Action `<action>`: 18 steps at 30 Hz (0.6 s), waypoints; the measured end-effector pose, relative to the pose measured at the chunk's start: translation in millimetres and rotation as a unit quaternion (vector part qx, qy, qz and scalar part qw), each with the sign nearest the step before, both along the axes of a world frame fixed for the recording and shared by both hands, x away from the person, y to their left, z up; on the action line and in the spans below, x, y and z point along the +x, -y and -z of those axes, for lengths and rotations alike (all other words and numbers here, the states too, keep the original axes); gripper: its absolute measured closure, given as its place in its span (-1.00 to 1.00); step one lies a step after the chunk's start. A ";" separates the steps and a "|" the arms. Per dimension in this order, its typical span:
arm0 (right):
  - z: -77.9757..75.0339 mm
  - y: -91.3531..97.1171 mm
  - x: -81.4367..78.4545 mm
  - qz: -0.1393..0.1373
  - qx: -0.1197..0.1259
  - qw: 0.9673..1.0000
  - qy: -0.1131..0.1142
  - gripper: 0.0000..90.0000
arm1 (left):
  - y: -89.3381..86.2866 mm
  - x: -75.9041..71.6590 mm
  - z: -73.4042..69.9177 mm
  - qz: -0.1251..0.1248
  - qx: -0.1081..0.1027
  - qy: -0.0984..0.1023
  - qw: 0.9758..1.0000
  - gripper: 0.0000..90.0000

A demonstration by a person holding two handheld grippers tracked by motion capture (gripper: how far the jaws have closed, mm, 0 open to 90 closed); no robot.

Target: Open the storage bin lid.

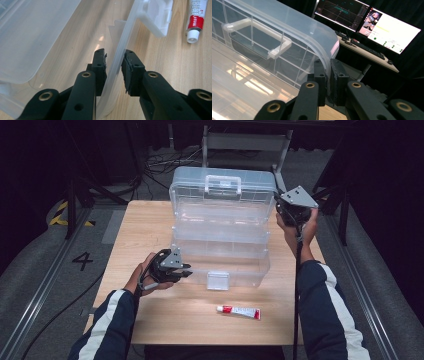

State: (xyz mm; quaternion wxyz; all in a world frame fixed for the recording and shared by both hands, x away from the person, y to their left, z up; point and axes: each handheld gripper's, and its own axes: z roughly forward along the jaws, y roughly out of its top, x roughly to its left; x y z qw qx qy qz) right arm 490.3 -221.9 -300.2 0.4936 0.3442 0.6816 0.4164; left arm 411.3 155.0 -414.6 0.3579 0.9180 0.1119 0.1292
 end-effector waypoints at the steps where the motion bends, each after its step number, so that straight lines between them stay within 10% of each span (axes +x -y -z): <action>1: -0.3 0.4 1.2 -0.001 0.000 1.000 -0.001 0.88 | -0.1 0.2 0.2 0.000 -0.001 -0.001 1.000 0.64; 18: -4.4 2.0 26.3 -0.006 0.014 1.000 -0.016 0.90 | 1.1 1.1 0.0 -0.002 0.000 -0.008 1.000 0.64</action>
